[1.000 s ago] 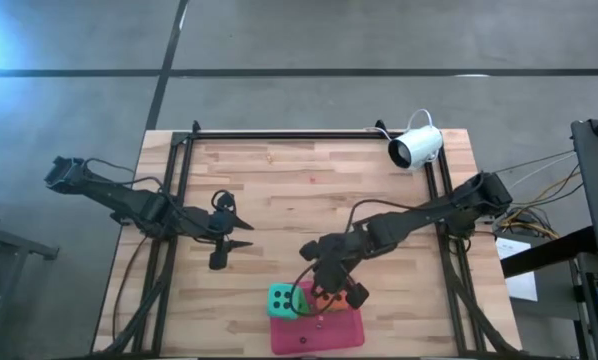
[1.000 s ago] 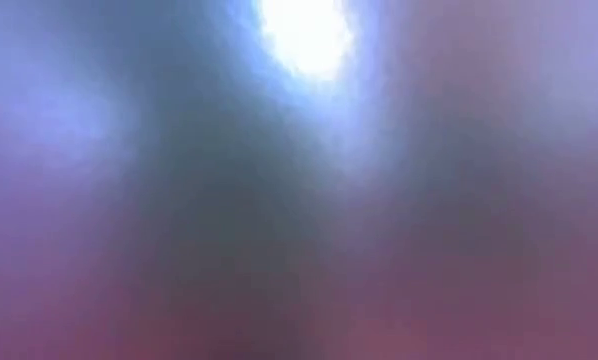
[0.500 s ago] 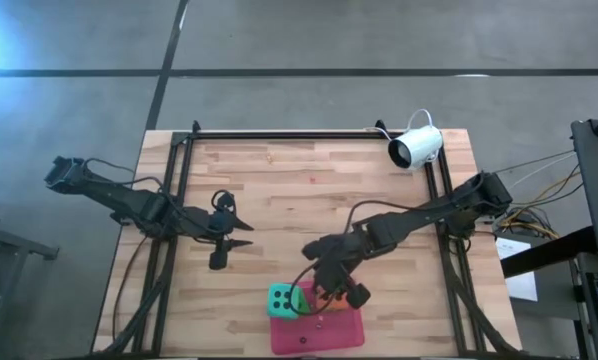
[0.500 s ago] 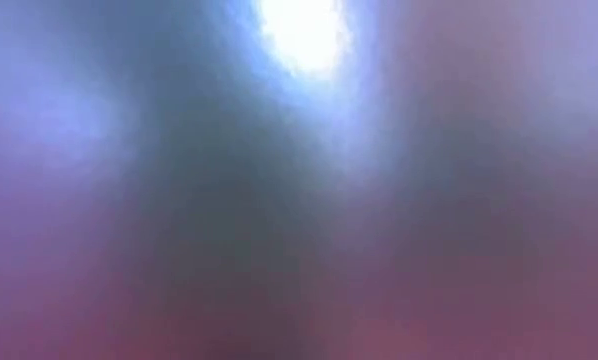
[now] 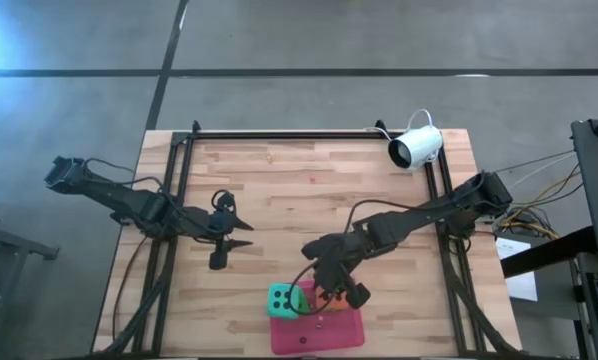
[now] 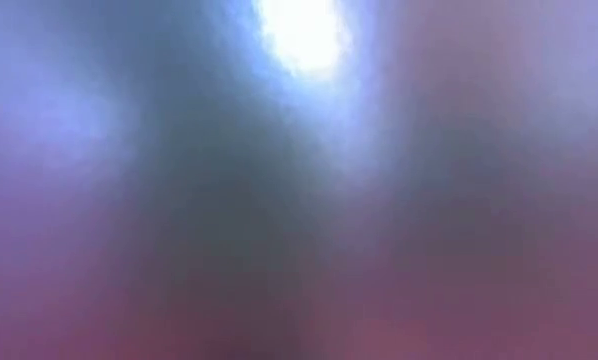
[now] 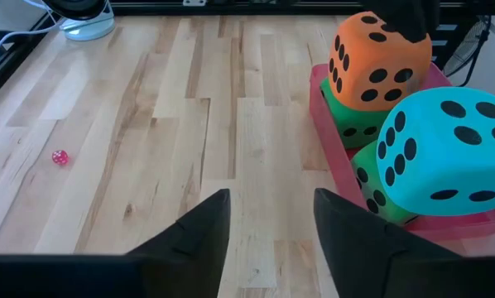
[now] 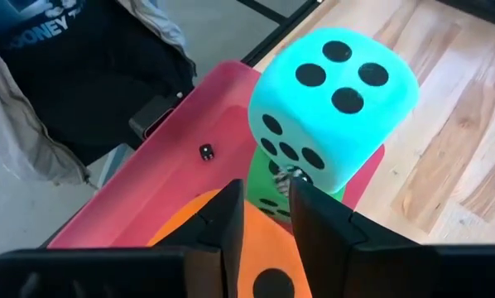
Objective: Pick & Place Dice
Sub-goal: Put the black dice into the pink bin, then put the yellow dice into the pink bin
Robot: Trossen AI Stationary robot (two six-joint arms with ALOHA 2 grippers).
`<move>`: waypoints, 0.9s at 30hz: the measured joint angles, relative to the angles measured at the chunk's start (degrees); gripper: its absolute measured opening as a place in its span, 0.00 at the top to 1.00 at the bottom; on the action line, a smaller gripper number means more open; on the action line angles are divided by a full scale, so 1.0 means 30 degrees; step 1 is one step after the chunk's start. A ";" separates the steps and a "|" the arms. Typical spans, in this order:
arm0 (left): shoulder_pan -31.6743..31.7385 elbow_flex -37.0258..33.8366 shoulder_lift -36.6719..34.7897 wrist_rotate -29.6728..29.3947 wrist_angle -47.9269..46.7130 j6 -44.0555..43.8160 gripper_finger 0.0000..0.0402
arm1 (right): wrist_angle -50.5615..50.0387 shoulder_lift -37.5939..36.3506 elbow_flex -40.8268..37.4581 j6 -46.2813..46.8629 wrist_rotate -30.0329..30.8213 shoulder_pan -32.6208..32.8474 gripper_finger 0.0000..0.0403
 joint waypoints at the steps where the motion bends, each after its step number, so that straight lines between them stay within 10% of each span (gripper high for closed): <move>1: 0.0007 0.0000 0.0000 0.0000 0.0000 -0.0007 0.54 | 0.0037 0.0000 -0.0017 -0.0010 -0.0003 0.0000 0.77; 27: 0.0085 0.0000 -0.0007 0.0005 0.0068 -0.0007 0.49 | -0.1889 -0.2080 -0.0500 -0.1579 0.0122 -0.2664 0.84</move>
